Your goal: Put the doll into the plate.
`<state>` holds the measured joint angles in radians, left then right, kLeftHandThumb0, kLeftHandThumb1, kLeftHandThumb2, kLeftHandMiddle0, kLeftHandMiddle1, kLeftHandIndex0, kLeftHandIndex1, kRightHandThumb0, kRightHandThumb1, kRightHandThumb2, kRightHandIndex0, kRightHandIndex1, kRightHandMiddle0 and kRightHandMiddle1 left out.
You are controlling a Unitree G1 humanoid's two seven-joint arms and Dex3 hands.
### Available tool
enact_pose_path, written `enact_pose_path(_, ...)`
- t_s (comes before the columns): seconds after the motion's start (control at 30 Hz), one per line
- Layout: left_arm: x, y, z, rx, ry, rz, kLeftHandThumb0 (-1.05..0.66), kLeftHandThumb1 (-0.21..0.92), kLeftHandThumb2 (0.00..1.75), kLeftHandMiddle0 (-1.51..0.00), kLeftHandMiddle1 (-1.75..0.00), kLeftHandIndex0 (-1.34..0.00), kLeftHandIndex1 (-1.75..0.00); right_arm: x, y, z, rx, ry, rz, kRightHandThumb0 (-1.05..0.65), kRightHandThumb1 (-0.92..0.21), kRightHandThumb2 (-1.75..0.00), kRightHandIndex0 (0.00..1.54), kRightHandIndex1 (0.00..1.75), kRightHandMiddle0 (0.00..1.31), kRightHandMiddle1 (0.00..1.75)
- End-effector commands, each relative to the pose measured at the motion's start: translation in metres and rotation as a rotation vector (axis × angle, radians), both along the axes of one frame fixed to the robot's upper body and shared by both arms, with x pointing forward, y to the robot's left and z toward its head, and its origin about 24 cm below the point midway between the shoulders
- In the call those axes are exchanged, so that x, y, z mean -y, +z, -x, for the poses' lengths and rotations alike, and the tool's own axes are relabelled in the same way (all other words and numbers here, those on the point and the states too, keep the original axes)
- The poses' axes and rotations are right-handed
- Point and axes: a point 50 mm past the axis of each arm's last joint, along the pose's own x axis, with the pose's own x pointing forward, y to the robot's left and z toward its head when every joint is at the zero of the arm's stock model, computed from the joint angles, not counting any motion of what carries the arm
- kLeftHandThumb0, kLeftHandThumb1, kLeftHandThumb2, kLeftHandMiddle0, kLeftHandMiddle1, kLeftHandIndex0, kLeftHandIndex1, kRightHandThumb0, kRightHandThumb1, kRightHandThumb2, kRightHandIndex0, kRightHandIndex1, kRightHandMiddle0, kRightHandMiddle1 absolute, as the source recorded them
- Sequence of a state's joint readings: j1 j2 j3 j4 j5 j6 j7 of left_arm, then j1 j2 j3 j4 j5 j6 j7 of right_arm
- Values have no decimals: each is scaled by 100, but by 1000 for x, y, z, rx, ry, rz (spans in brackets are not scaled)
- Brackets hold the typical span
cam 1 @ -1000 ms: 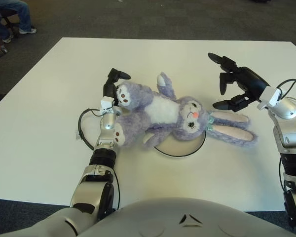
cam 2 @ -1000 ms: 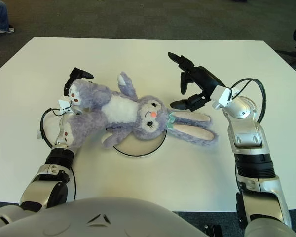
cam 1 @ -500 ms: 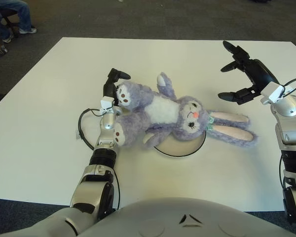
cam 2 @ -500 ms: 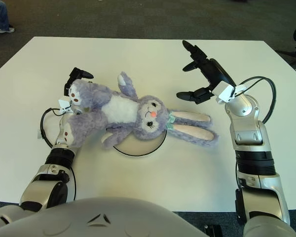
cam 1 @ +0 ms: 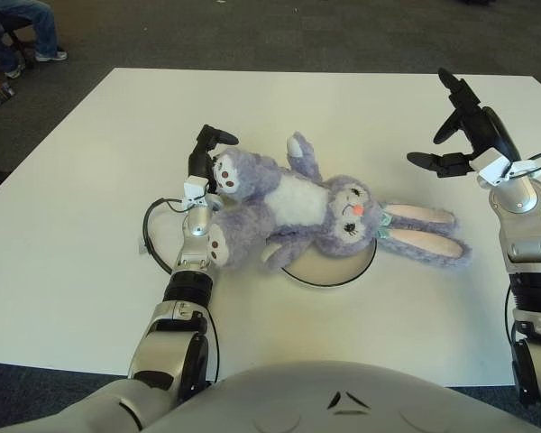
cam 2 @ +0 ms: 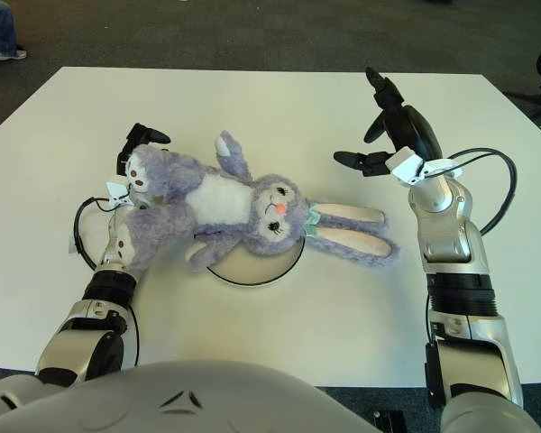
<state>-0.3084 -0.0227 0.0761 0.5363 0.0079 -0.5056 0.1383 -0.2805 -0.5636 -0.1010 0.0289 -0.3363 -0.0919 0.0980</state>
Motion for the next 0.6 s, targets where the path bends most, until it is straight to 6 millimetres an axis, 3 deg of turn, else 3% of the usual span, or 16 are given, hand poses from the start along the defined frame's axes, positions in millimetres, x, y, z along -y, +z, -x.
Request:
enact_pose_path(0.0,-4,-41,23,-152,16,-1,-43,48,111,-122,-175,-48,-175,-2,-3,-4,4,-45,0,-81,-79,-44,102,174,0,63)
enact_pose_path(0.2,-5,-41,23,-149,18,-4,-43,47,112,-122,-175,-48,-175,-3,-11,-5,-20,-82,-4,-80,-85,-44,114,175,0,77)
enact_pose_path(0.57,-8,-42,23,-150,23,-15,-43,47,112,-121,-175,-48,-175,5,-40,-15,-57,-87,-35,-91,-92,-59,105,175,0,85)
